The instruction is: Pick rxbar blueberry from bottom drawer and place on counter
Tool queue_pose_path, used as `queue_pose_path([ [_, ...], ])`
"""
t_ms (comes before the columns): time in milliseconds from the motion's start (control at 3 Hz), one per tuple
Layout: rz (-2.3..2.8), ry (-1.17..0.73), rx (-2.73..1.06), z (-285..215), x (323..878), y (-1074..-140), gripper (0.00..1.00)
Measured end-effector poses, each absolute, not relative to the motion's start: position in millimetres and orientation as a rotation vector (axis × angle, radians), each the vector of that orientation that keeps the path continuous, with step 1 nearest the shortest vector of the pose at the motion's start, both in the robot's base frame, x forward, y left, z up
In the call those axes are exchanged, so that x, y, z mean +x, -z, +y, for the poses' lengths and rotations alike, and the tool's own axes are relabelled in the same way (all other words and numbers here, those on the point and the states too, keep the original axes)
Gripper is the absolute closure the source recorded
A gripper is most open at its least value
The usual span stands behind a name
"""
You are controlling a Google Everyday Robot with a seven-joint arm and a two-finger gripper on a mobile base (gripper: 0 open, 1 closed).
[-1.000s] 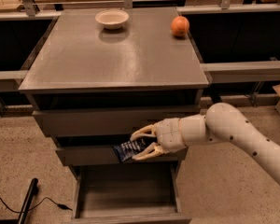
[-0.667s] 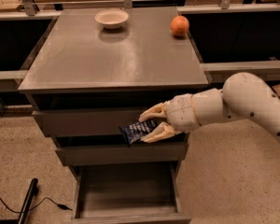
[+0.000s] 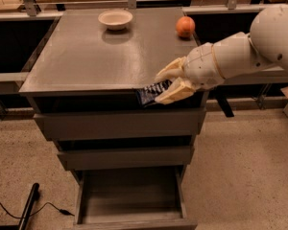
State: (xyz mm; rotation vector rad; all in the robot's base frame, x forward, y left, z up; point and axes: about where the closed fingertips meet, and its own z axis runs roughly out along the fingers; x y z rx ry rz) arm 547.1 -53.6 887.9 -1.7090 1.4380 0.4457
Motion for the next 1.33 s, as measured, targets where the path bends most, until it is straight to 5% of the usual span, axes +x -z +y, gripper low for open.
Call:
queue_pose_path([
  [1333, 1.488, -0.41, -1.546, -31.6, 634.9, -911.4, 1.0],
])
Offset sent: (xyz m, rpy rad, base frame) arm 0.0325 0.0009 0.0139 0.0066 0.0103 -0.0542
